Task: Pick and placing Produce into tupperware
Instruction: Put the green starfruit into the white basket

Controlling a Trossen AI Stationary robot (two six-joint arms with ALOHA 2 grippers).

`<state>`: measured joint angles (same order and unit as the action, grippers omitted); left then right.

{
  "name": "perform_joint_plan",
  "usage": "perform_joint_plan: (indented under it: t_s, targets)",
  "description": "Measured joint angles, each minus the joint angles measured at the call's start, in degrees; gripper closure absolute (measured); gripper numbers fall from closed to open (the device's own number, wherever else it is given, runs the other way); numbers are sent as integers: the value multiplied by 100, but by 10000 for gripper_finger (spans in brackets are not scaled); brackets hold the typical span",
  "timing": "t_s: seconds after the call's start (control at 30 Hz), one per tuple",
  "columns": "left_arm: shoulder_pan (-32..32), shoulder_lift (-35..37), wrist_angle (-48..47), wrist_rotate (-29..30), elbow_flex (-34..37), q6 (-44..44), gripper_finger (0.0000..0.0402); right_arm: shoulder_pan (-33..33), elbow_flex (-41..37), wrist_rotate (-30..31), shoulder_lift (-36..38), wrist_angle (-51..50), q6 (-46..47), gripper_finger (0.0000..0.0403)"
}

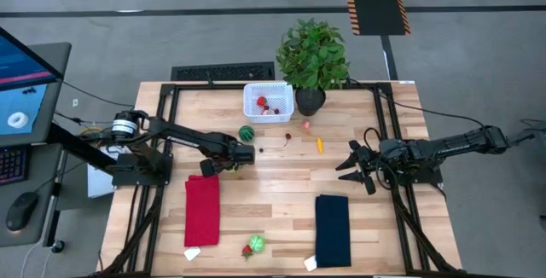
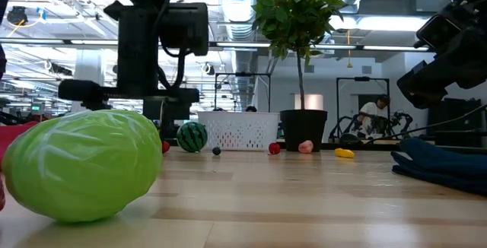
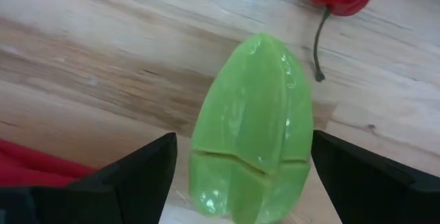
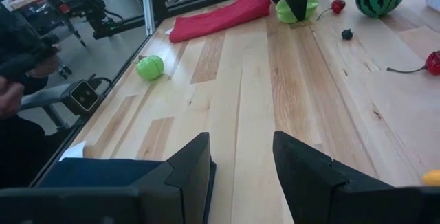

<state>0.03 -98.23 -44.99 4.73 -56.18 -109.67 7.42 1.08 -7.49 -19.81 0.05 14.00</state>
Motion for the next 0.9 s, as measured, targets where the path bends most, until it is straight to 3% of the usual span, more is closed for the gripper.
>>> perform_joint_plan:
  t_s: [0.57, 0.9]
  targets:
    - [40, -39, -26, 179, 11, 37, 83, 2, 0, 0, -15, -6, 2, 221]
    - [37, -39, -11, 180, 11, 20, 147, 2, 0, -2, -15, -6, 0, 219]
